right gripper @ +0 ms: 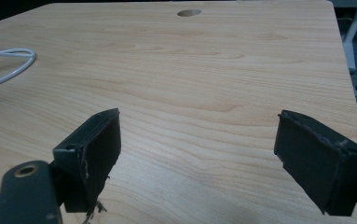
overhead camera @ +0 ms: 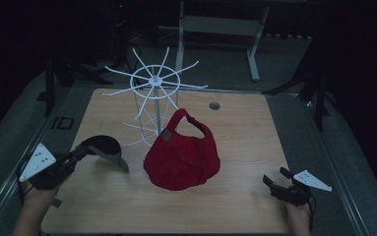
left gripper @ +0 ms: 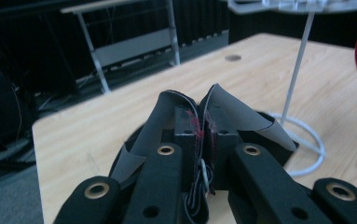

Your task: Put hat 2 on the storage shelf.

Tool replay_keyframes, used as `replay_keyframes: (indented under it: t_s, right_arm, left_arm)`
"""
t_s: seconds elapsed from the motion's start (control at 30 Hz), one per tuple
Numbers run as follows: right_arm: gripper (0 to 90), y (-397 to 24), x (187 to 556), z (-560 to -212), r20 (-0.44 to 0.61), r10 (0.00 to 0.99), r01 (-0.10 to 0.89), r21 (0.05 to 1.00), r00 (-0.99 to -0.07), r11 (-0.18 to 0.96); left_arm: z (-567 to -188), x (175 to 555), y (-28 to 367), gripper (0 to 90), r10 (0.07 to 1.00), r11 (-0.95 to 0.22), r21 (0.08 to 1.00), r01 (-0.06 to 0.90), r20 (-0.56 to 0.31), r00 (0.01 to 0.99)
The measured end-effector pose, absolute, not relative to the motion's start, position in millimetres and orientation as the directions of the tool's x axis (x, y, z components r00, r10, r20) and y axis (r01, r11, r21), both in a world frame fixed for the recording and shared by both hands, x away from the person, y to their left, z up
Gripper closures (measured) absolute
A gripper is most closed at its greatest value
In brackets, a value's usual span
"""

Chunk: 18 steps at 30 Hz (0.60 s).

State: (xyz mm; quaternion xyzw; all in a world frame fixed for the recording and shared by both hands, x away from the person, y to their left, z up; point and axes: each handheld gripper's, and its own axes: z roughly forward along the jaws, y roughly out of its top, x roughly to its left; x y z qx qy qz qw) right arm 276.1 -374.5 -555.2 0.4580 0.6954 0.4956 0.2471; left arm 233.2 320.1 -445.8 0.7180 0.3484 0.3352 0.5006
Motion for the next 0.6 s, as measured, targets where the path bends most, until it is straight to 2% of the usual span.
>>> replay_keyframes:
  t_s: [0.6]
  right_arm:
    - [14.6,-373.8,276.4,-555.1,0.112,0.875,0.398,0.912,-0.471,0.097]
  left_arm:
    - [-375.3,211.3,337.4,86.0,0.794,-0.245,0.969,0.011,0.194,0.576]
